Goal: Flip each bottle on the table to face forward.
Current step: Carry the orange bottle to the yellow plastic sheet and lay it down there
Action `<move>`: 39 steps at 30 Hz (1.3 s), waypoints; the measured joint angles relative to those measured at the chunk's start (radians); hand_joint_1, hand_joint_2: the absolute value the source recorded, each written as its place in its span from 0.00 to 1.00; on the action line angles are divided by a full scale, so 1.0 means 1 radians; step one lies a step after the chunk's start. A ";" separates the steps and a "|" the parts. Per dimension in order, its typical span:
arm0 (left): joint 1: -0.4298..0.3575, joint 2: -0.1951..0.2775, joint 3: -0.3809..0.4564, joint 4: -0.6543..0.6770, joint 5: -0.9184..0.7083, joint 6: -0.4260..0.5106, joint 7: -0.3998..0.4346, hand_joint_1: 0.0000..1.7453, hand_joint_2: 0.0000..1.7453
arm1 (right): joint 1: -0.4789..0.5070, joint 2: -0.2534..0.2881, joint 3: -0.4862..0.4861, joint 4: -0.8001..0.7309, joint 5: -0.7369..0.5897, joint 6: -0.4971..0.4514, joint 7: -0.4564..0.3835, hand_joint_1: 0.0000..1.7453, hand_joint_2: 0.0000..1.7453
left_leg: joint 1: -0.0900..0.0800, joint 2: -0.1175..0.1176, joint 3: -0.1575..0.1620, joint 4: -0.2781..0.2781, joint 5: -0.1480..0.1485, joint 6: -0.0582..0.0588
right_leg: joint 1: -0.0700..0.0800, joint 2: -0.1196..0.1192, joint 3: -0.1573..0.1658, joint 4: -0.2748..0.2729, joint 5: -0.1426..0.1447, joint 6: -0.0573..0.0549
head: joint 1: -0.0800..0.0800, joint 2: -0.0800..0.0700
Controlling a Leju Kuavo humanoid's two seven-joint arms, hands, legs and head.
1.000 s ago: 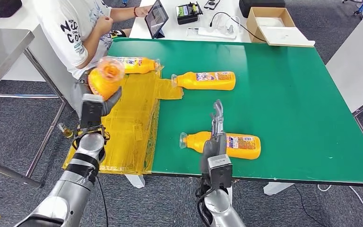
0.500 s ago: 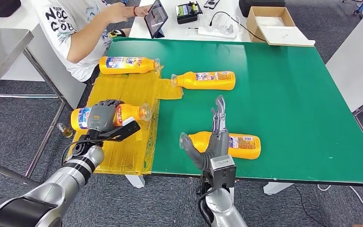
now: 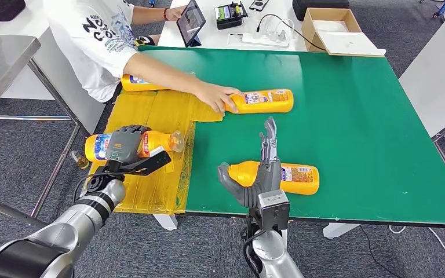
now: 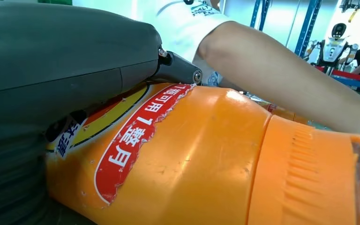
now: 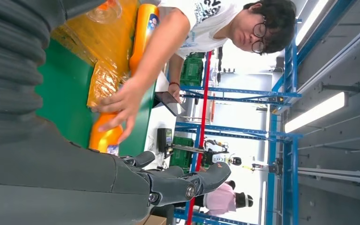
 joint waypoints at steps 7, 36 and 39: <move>0.000 0.000 0.000 0.000 0.000 0.000 0.000 1.00 1.00 | 0.000 0.000 0.000 0.000 0.000 0.000 0.000 0.00 1.00 | 0.000 0.000 0.000 0.000 0.000 0.000 | 0.000 0.000 0.000 0.000 0.000 0.000 | 0.000 0.000; -0.053 0.054 -0.056 0.053 0.004 -0.642 -0.077 1.00 1.00 | -0.021 0.004 -0.001 0.046 -0.030 0.086 0.004 0.00 1.00 | 0.000 -0.003 0.013 -0.001 -0.003 -0.003 | 0.000 -0.002 0.014 0.000 -0.004 -0.003 | 0.000 0.000; -0.057 0.058 -0.061 0.056 0.005 -0.641 -0.076 1.00 1.00 | -0.022 0.004 -0.002 0.055 -0.030 0.086 0.004 0.00 1.00 | 0.000 -0.002 0.015 -0.001 -0.003 -0.003 | 0.000 -0.001 0.015 0.000 -0.003 -0.003 | 0.000 0.000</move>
